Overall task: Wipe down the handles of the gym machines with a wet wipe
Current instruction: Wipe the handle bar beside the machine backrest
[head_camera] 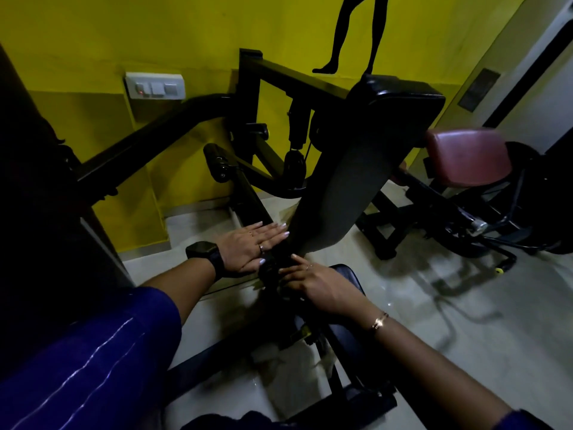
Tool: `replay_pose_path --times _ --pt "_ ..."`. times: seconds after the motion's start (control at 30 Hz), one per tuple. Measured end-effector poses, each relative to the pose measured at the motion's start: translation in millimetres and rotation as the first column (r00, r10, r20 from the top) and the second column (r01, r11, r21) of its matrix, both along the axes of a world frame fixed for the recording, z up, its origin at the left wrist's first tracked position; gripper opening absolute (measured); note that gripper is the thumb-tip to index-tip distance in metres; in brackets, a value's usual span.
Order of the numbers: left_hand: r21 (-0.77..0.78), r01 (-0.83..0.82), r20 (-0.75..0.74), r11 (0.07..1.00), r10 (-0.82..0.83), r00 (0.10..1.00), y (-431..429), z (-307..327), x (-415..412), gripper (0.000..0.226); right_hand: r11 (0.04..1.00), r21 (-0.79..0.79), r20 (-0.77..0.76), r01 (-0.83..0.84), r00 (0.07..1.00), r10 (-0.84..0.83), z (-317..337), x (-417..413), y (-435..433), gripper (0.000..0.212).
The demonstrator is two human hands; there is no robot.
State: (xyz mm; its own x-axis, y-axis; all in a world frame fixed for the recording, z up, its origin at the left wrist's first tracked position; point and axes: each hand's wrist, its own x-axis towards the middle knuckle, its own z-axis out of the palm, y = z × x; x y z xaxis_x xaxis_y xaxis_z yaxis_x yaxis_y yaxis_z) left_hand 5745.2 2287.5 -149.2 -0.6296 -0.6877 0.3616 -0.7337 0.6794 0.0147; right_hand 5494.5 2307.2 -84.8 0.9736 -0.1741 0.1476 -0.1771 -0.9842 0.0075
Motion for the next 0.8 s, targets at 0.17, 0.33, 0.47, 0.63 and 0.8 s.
replay_pose_path --times 0.17,0.33,0.47,0.63,0.8 --pt "0.072 -0.040 0.012 0.997 0.039 0.999 5.7 3.1 -4.5 0.080 0.974 0.149 -0.219 0.173 0.966 -0.138 7.0 25.1 -9.8 0.033" --pt "0.089 -0.075 0.079 0.993 0.068 0.994 9.9 10.6 -6.3 0.073 0.954 0.266 -0.342 0.137 0.939 -0.039 30.0 18.8 -9.9 0.031" --pt "0.060 -0.104 0.135 0.993 0.095 0.986 6.0 14.1 -4.9 0.067 0.839 0.471 0.047 0.272 0.942 -0.331 57.4 9.5 -23.0 0.036" --pt "0.057 -0.202 0.189 0.978 0.188 0.964 2.5 14.9 6.8 0.061 0.899 0.325 -0.130 0.295 0.955 -0.266 45.6 34.6 -31.9 0.036" --pt "0.086 -0.272 0.242 0.958 0.245 0.939 2.2 12.7 17.6 0.061 0.987 0.155 -0.163 -0.052 0.984 0.077 26.8 12.2 -38.3 0.029"
